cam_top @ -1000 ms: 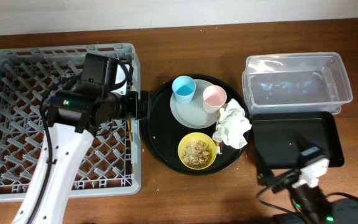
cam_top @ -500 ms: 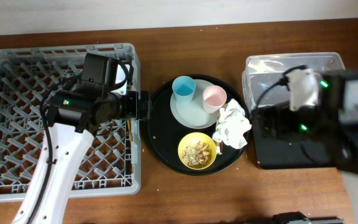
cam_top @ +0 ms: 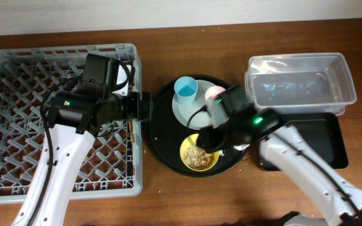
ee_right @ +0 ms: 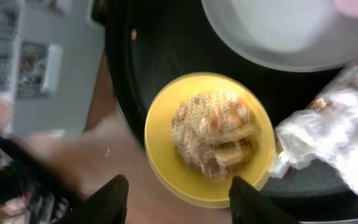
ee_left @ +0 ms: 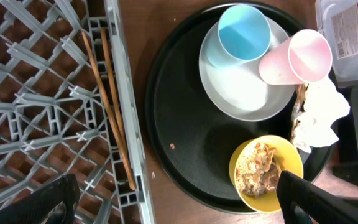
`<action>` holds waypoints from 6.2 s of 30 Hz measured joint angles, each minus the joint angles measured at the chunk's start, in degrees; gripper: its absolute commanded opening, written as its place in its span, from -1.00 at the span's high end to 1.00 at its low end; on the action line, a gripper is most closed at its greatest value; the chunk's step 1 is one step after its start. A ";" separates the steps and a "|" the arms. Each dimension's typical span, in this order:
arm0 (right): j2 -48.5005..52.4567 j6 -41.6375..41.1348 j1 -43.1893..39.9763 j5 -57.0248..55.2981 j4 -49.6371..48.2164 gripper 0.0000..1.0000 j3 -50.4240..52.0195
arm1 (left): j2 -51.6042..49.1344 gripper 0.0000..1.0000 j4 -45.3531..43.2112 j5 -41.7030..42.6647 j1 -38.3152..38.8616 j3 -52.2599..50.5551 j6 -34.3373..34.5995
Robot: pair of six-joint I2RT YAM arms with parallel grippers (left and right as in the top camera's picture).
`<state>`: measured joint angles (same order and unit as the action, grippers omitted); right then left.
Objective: Sort waste into correct bins and load items into the dishwasher rack
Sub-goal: 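Move the right gripper to the yellow bowl and grasp its rim, then lift the yellow bowl and carry it right over the black tray, then tip the yellow bowl to dump food scraps onto the black tray, then carry the yellow bowl back and set it on the round tray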
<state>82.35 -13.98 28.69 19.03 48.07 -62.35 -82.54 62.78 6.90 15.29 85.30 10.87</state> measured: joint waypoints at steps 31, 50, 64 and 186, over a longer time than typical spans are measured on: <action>12.98 -6.99 23.12 -24.61 -21.77 0.75 8.79 | 0.00 -0.99 0.02 0.00 0.00 0.00 0.00; 5.53 -6.99 23.12 -26.69 -2.78 0.92 0.85 | 0.00 -0.99 0.00 0.02 0.00 0.00 0.00; 3.82 -0.63 -0.28 -16.13 16.76 0.92 -9.99 | 0.00 -0.99 0.02 0.02 0.00 0.00 0.00; 21.55 -5.73 6.03 -5.33 15.85 0.92 -19.87 | 0.00 -0.99 0.00 -0.20 -0.26 0.00 -0.17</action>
<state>103.90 -19.70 34.72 13.69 63.92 -82.21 -82.54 62.78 6.70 15.03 85.30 10.70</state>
